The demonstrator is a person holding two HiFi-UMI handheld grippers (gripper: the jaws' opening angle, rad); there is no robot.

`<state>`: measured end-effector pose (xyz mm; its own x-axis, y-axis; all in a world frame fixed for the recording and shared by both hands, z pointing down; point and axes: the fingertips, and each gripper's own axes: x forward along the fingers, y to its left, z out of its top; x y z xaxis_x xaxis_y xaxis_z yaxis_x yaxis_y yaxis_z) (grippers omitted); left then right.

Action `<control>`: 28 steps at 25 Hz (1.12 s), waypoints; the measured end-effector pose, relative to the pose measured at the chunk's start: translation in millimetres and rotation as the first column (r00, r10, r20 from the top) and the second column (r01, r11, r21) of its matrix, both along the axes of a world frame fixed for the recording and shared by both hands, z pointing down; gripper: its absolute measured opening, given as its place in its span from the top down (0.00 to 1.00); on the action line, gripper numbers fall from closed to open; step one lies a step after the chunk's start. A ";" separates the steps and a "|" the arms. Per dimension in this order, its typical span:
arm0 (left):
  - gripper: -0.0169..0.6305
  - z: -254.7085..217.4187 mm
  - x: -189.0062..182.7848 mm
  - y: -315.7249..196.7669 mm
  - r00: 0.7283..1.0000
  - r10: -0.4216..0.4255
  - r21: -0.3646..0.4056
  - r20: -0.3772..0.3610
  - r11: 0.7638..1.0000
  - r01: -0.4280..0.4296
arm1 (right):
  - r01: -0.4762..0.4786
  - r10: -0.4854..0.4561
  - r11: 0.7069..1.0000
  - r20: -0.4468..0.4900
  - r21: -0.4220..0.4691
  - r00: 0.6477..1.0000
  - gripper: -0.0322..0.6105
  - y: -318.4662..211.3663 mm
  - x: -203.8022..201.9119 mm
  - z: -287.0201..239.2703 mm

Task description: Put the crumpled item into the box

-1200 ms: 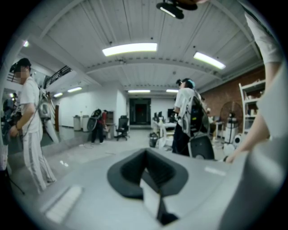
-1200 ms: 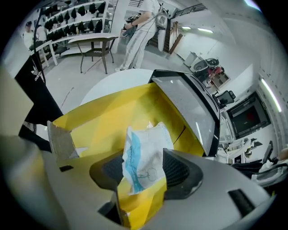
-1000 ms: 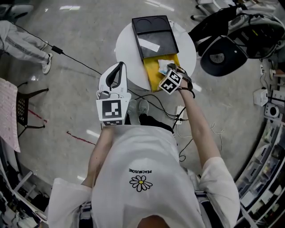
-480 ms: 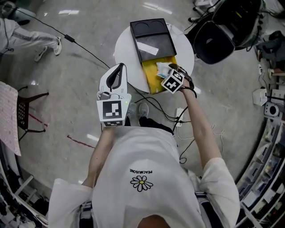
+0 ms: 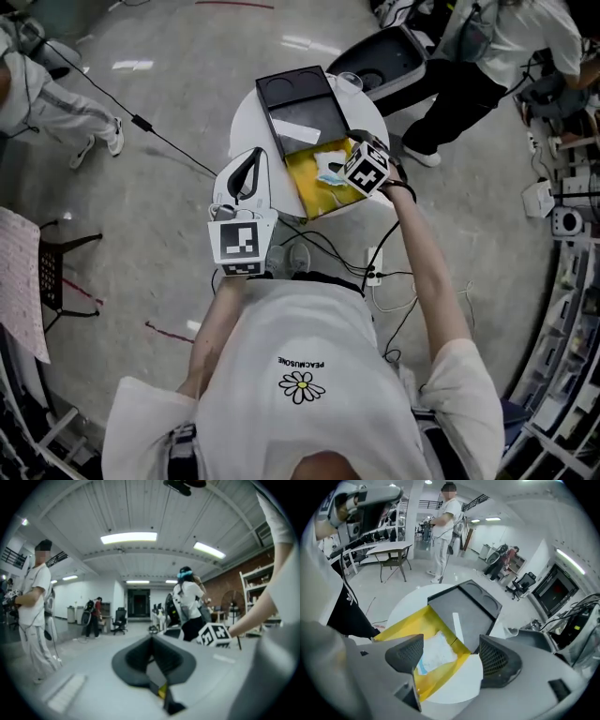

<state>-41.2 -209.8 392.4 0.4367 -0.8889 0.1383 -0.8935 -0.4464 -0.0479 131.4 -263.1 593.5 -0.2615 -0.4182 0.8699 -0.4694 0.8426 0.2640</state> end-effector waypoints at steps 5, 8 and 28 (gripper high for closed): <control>0.97 -11.7 9.0 -5.5 0.999 0.040 0.026 -0.009 0.999 -0.039 | -0.083 0.058 0.978 0.130 0.189 0.990 0.53 -25.5 -8.9 -80.0; 0.97 -21.5 19.4 -13.0 0.997 0.071 0.049 -0.009 0.996 -0.070 | -0.231 0.130 0.923 0.316 0.308 0.940 0.67 -35.3 -3.6 -143.5; 0.97 -79.0 40.5 -11.2 0.992 0.125 0.139 -0.019 0.983 -0.121 | -0.811 0.300 0.467 0.800 0.352 0.520 0.95 107.9 49.8 -244.1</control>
